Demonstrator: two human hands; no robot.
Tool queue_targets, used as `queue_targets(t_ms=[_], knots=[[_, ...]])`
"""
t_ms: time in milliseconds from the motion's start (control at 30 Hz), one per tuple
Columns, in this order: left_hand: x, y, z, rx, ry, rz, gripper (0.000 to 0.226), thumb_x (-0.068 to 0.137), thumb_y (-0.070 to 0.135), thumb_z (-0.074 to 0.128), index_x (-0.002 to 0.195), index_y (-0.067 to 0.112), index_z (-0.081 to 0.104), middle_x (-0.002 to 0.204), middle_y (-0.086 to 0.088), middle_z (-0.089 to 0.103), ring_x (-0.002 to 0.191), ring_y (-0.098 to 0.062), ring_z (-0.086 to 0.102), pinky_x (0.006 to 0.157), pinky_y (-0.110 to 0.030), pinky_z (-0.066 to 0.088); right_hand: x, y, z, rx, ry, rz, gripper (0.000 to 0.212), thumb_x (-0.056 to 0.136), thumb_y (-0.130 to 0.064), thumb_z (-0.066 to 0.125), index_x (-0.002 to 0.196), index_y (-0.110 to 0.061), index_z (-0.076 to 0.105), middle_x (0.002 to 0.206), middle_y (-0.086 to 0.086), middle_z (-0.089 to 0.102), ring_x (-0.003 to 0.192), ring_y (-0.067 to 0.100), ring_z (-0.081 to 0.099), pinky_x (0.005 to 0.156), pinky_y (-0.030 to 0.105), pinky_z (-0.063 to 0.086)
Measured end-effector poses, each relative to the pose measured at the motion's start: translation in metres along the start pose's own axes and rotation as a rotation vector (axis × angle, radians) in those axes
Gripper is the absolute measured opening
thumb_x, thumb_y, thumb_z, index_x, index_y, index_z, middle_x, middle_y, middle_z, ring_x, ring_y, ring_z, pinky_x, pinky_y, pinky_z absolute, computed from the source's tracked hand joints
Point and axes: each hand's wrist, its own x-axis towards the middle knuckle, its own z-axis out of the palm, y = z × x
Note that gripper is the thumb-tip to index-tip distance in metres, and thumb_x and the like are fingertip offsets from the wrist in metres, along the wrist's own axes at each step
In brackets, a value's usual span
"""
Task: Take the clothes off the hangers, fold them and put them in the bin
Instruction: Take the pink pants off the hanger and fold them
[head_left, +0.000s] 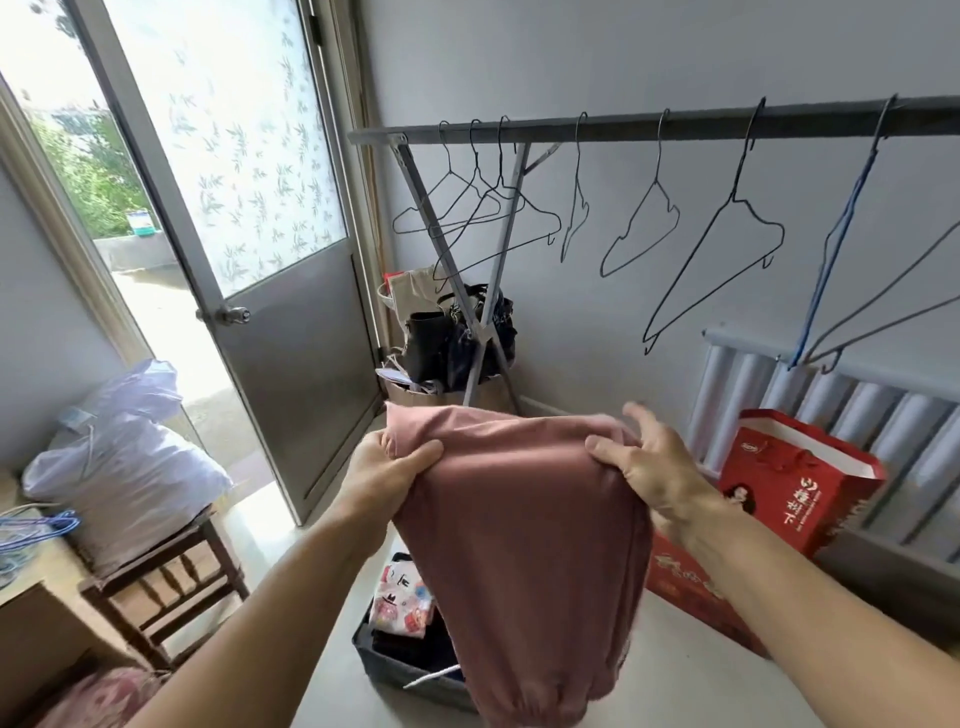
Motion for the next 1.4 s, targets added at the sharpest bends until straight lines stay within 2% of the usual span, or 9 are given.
queue_targets(t_ms=[100,233,433,733,900,1033,1167,1300,1400], knots=[[0.008,0.005,0.003,0.145,0.092,0.083,0.081,0.082,0.023,0.079,0.149,0.022,0.034,0.102,-0.002,0.072,0.098,-0.012,0.063,0.095,-0.031,0.046,0.001,-0.007,0.001,0.014,-0.012,-0.032,0.057,0.09,-0.008,0.066,0.138,-0.035,0.049,0.111,0.005,0.061,0.098,0.015,0.06,0.09,0.027,0.05],[0.006,0.019,0.004,0.067,-0.053,0.062,0.013,0.087,0.021,0.073,0.099,0.016,0.076,0.082,-0.005,0.074,0.078,-0.018,0.062,0.067,-0.024,0.049,-0.006,-0.019,-0.005,0.138,-0.184,0.043,0.018,0.09,0.0,0.062,0.1,-0.012,0.07,0.089,0.004,0.067,0.077,0.01,0.059,0.075,0.02,0.049],[0.001,0.033,-0.011,0.338,-0.692,-0.102,0.064,0.056,0.006,0.087,0.117,0.008,0.068,0.112,-0.018,0.071,0.097,-0.025,0.068,0.087,-0.034,0.057,-0.008,-0.032,-0.025,-0.431,-0.408,-0.118,0.057,0.078,0.016,0.058,0.125,-0.015,0.052,0.108,0.003,0.063,0.097,0.011,0.061,0.081,0.018,0.05],[0.015,0.045,-0.003,1.061,-0.18,0.481,0.003,0.08,0.027,0.074,0.079,0.029,0.072,0.081,0.012,0.063,0.091,-0.015,0.06,0.08,-0.031,0.048,0.0,-0.051,-0.022,-1.033,-0.152,-0.338,0.02,0.087,-0.007,0.055,0.095,-0.022,0.067,0.095,0.001,0.065,0.097,0.021,0.059,0.075,0.03,0.044],[0.013,0.056,-0.022,0.504,-0.191,0.307,0.015,0.065,0.024,0.086,0.076,0.018,0.077,0.104,-0.001,0.068,0.102,-0.019,0.06,0.094,-0.039,0.046,0.002,-0.062,-0.034,-0.536,-0.175,-0.363,0.006,0.087,-0.015,0.069,0.092,-0.018,0.073,0.115,-0.006,0.062,0.113,0.012,0.053,0.097,0.023,0.04],[0.013,0.062,-0.021,-0.035,-0.185,0.152,0.042,0.049,0.031,0.086,0.081,0.006,0.077,0.087,-0.014,0.075,0.081,-0.029,0.067,0.075,-0.034,0.055,0.003,-0.067,-0.031,-0.043,-0.225,-0.267,0.015,0.092,-0.023,0.063,0.091,-0.018,0.077,0.097,0.007,0.075,0.096,0.022,0.07,0.096,0.043,0.051],[0.01,0.049,-0.014,-0.463,-0.257,-0.022,0.056,0.07,0.057,0.07,0.106,0.013,0.074,0.106,-0.01,0.074,0.088,-0.02,0.072,0.072,-0.03,0.06,0.006,-0.075,-0.014,0.173,-0.12,-0.209,0.024,0.098,-0.022,0.055,0.081,-0.018,0.072,0.077,-0.001,0.071,0.074,0.011,0.068,0.078,0.029,0.055],[-0.011,0.011,-0.013,-0.323,-0.553,-0.253,0.097,0.038,0.046,0.098,0.12,0.004,0.066,0.108,-0.017,0.072,0.092,-0.026,0.07,0.076,-0.038,0.06,0.016,-0.071,-0.016,0.151,-0.072,-0.113,0.02,0.099,-0.024,0.053,0.083,-0.017,0.063,0.078,0.0,0.064,0.071,0.011,0.063,0.069,0.023,0.051],[-0.019,0.01,-0.001,-0.305,-0.486,-0.222,0.051,0.072,0.011,0.084,0.117,-0.004,0.063,0.096,-0.019,0.073,0.081,-0.024,0.071,0.07,-0.033,0.061,0.023,-0.069,-0.023,0.092,0.009,-0.017,0.02,0.098,-0.02,0.056,0.08,-0.013,0.06,0.078,0.003,0.061,0.061,0.009,0.063,0.054,0.016,0.05]])
